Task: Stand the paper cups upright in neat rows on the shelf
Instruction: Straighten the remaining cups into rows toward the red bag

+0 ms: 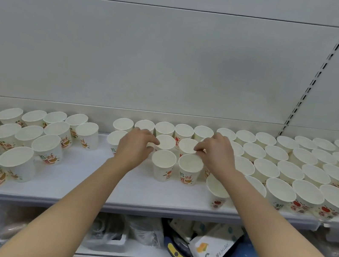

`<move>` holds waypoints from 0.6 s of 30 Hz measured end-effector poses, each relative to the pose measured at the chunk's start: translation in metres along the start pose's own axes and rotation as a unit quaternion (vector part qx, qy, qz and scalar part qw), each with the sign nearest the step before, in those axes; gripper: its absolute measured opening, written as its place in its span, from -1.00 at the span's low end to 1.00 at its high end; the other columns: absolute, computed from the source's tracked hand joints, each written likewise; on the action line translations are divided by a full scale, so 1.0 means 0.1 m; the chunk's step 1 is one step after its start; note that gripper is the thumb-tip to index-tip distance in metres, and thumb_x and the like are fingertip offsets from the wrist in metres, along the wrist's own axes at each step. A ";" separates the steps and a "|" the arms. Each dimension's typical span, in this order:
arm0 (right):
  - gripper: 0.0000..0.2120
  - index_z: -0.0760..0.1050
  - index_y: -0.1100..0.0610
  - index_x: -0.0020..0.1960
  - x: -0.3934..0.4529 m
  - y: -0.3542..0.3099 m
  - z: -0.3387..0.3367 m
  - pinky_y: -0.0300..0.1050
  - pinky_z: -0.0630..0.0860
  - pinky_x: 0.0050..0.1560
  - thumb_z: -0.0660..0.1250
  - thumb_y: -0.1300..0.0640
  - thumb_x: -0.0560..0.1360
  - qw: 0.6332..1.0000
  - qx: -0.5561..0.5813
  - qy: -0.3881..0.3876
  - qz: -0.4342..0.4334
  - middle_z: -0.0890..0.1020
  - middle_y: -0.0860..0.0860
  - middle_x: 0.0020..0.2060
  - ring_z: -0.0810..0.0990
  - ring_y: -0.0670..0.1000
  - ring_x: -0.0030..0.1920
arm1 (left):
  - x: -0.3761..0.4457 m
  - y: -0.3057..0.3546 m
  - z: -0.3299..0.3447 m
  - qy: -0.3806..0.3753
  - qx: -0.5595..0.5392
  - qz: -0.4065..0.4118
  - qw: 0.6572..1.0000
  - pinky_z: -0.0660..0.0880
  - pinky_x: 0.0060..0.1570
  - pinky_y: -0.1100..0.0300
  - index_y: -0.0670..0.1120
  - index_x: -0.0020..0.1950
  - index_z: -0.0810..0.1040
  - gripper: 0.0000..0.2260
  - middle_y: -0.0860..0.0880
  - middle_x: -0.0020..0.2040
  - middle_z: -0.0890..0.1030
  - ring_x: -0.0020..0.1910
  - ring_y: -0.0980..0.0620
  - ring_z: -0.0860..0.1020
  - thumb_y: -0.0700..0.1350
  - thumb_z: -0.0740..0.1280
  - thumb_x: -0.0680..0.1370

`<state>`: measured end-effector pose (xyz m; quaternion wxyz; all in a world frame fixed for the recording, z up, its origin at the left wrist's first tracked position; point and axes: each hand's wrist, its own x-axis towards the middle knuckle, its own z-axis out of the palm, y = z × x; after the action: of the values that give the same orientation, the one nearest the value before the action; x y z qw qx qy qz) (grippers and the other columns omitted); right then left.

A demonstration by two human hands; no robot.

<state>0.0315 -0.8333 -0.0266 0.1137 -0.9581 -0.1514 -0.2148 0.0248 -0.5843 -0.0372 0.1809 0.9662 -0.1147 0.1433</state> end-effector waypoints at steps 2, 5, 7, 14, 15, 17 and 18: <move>-0.87 0.68 -0.04 -0.09 0.14 0.03 0.03 -0.13 0.21 -0.05 0.39 0.13 0.43 0.998 0.011 -0.055 0.005 0.67 -0.07 -0.21 0.42 0.07 0.00 | 0.12 -0.01 -0.04 -0.034 0.073 0.022 0.997 0.36 -0.14 0.16 0.10 0.13 0.65 -0.75 0.12 0.14 0.60 0.12 -0.01 0.44 -0.16 0.39 0.50; -0.92 0.66 -0.09 -0.13 0.30 -0.03 0.09 -0.08 0.28 0.05 0.39 -0.02 0.42 0.994 0.057 -0.086 0.041 0.67 -0.09 -0.19 0.42 0.04 0.03 | 0.25 0.02 -0.05 -0.078 0.140 0.063 0.985 0.37 -0.14 0.16 0.12 0.14 0.64 -0.75 0.11 0.12 0.60 0.13 -0.01 0.43 -0.13 0.37 0.51; -0.88 0.66 -0.10 -0.20 0.36 -0.14 0.17 -0.06 0.30 0.04 0.39 -0.10 0.38 0.993 0.054 -0.091 0.056 0.66 -0.08 -0.25 0.44 0.04 -0.01 | 0.30 0.06 -0.02 -0.085 0.154 0.077 0.981 0.31 -0.17 0.17 0.14 0.10 0.64 -0.80 0.10 0.07 0.61 0.10 0.00 0.44 -0.08 0.36 0.52; -0.78 0.62 -0.03 -0.29 0.38 -0.29 0.41 -0.05 0.26 -0.03 0.35 -0.14 0.40 0.994 -0.027 -0.076 0.073 0.61 0.02 -0.32 0.49 0.06 -0.12 | 0.34 0.08 0.09 -0.045 0.158 0.092 0.982 0.20 -0.26 0.19 0.08 -0.05 0.68 -0.88 0.05 -0.14 0.62 -0.04 -0.01 0.45 -0.04 0.34 0.52; -0.78 0.61 -0.02 -0.30 0.38 -0.29 0.42 -0.05 0.25 -0.04 0.35 -0.12 0.40 0.994 -0.026 -0.071 0.075 0.60 0.02 -0.33 0.49 0.06 -0.12 | 0.34 0.08 0.11 -0.038 0.158 0.093 0.982 0.20 -0.27 0.19 0.08 -0.05 0.69 -0.88 0.05 -0.15 0.62 -0.06 -0.02 0.45 -0.05 0.34 0.51; -0.81 0.63 -0.02 -0.28 0.39 -0.30 0.44 -0.05 0.25 -0.04 0.35 -0.09 0.40 0.995 -0.020 -0.066 0.076 0.61 0.02 -0.33 0.50 0.06 -0.12 | 0.35 0.07 0.12 -0.040 0.158 0.093 0.982 0.20 -0.26 0.18 0.07 -0.03 0.69 -0.87 0.05 -0.14 0.63 -0.06 -0.02 0.45 -0.04 0.34 0.52; -0.82 0.63 -0.02 -0.28 0.40 -0.30 0.44 -0.05 0.26 -0.03 0.35 -0.08 0.40 0.995 -0.017 -0.066 0.076 0.61 0.02 -0.32 0.50 0.06 -0.12 | 0.35 0.07 0.12 -0.047 0.159 0.093 0.982 0.20 -0.25 0.18 0.07 0.00 0.68 -0.87 0.05 -0.11 0.63 -0.05 -0.02 0.45 -0.03 0.35 0.53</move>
<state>0.0721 -0.7831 -0.0430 0.1035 -0.9807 -0.0821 -0.1441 0.0585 -0.6010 -0.0341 0.0054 0.9734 -0.1882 0.1308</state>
